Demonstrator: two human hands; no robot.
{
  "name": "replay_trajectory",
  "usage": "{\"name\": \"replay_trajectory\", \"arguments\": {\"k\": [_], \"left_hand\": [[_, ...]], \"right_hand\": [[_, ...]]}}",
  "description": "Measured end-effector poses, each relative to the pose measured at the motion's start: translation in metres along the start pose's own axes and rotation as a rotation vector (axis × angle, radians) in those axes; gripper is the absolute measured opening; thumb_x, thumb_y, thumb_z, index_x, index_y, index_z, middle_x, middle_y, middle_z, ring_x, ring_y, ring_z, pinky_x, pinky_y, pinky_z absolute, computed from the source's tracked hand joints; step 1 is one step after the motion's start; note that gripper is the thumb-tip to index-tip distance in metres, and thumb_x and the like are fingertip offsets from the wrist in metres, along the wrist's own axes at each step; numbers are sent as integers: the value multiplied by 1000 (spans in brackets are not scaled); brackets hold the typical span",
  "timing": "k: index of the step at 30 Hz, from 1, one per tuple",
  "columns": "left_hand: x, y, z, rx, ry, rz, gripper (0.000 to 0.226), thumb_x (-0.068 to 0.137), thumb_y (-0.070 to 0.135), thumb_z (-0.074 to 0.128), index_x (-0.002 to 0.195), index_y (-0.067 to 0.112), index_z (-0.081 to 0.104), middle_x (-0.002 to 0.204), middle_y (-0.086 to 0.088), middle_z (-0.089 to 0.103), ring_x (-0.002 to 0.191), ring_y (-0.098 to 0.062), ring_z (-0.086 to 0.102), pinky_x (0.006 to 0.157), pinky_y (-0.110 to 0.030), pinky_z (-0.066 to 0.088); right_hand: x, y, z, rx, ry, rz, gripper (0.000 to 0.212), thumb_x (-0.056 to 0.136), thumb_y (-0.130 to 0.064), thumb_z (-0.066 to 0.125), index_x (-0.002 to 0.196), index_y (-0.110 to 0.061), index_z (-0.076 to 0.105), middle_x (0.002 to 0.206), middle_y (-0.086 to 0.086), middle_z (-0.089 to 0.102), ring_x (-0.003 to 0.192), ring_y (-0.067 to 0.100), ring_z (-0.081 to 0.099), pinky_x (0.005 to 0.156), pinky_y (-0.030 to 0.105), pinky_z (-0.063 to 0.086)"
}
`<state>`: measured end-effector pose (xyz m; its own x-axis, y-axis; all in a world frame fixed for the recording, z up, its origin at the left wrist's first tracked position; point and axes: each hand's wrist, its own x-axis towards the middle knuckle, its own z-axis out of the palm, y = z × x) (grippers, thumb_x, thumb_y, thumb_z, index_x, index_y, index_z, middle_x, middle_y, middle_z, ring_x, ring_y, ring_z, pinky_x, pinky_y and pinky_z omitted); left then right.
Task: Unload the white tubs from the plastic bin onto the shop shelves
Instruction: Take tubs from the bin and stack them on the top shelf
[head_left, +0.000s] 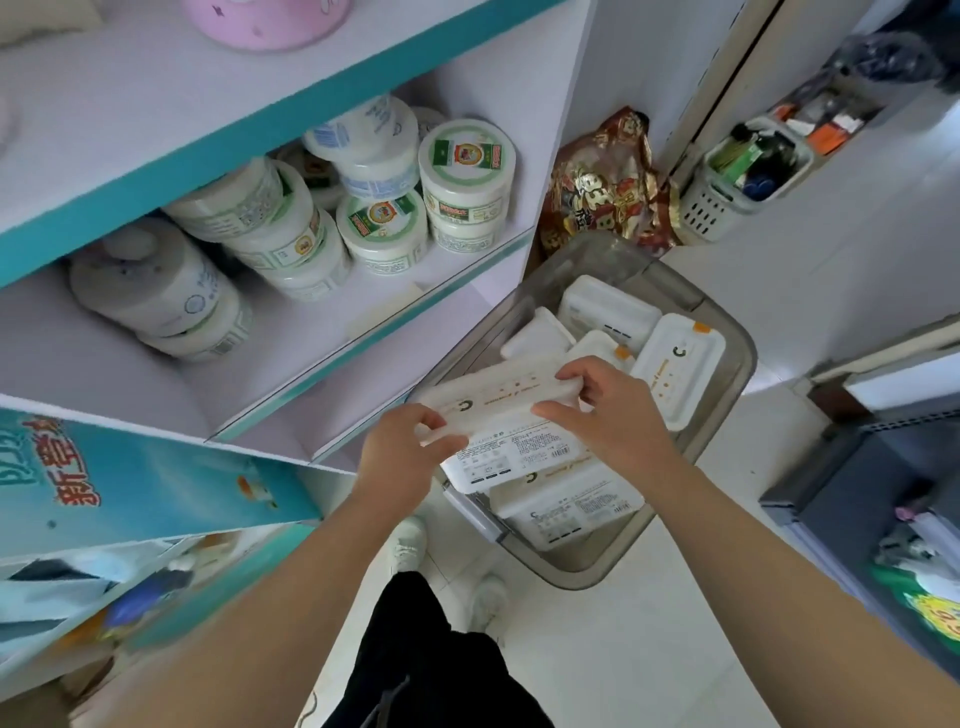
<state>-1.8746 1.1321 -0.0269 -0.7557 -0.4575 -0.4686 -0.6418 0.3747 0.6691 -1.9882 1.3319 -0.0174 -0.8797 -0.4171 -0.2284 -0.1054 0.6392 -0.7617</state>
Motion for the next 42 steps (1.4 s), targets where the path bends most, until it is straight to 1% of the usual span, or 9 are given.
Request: {"name": "replay_trajectory", "arguments": {"k": [3,9,13,16,19,22,30,37,42], "left_hand": [[-41,9,-23,-93,54,-35,24,73,38,79,83,24,64,86,15,59,76,-12,59,70,-35,54],[-124,22,-86,-249,258,8,21,71,29,82,83,22,66,75,15,63,61,-2,55,46,-6,39],[-173,20,-132,-306,407,37,22,67,33,84,77,26,66,70,11,70,54,-4,60,50,-16,44],[-205,12,-165,-364,528,59,24,64,33,86,76,26,67,69,8,73,50,-12,61,52,-31,49],[-236,-2,-201,-403,638,86,25,63,32,86,79,25,67,71,13,72,61,-9,68,57,-26,52],[-270,-26,-241,-438,725,106,27,65,31,85,83,24,67,67,12,72,47,-1,59,45,-12,40],[-357,-112,-368,-417,1000,134,25,64,33,85,81,28,66,77,20,68,61,5,63,53,-6,42],[-381,-186,-464,-353,1115,110,26,69,26,83,89,20,67,78,18,63,67,0,61,52,-5,43],[-369,-227,-509,-316,1087,58,29,72,30,82,92,16,67,79,4,66,63,-8,55,55,-20,42]], "right_hand": [[-24,-26,-15,12,23,-73,38,68,-49,79,97,-30,64,93,-9,68,90,13,63,84,37,54],[-70,-99,-34,52,62,-234,43,57,-54,79,87,-26,69,79,-2,72,75,18,68,72,43,57],[-95,-152,-30,100,83,-426,59,55,-75,69,83,-24,70,70,0,72,64,21,68,59,43,56],[-111,-194,-20,143,66,-515,62,55,-75,69,86,-22,71,75,0,73,69,19,71,61,43,58],[-128,-241,-3,141,43,-609,55,56,-66,71,87,-21,71,81,-7,74,72,10,71,63,37,60],[-147,-290,25,141,23,-719,51,57,-63,71,87,-22,70,81,-7,74,72,8,71,63,37,60],[-206,-429,135,252,-72,-885,42,57,-53,78,85,-22,70,78,-6,73,70,11,69,70,38,58],[-224,-524,238,257,-189,-881,36,61,-47,81,84,-25,65,80,-2,72,73,22,67,70,41,56],[-219,-564,293,213,-245,-832,31,64,-40,82,79,-30,57,87,-4,71,78,16,65,73,37,56]]}}
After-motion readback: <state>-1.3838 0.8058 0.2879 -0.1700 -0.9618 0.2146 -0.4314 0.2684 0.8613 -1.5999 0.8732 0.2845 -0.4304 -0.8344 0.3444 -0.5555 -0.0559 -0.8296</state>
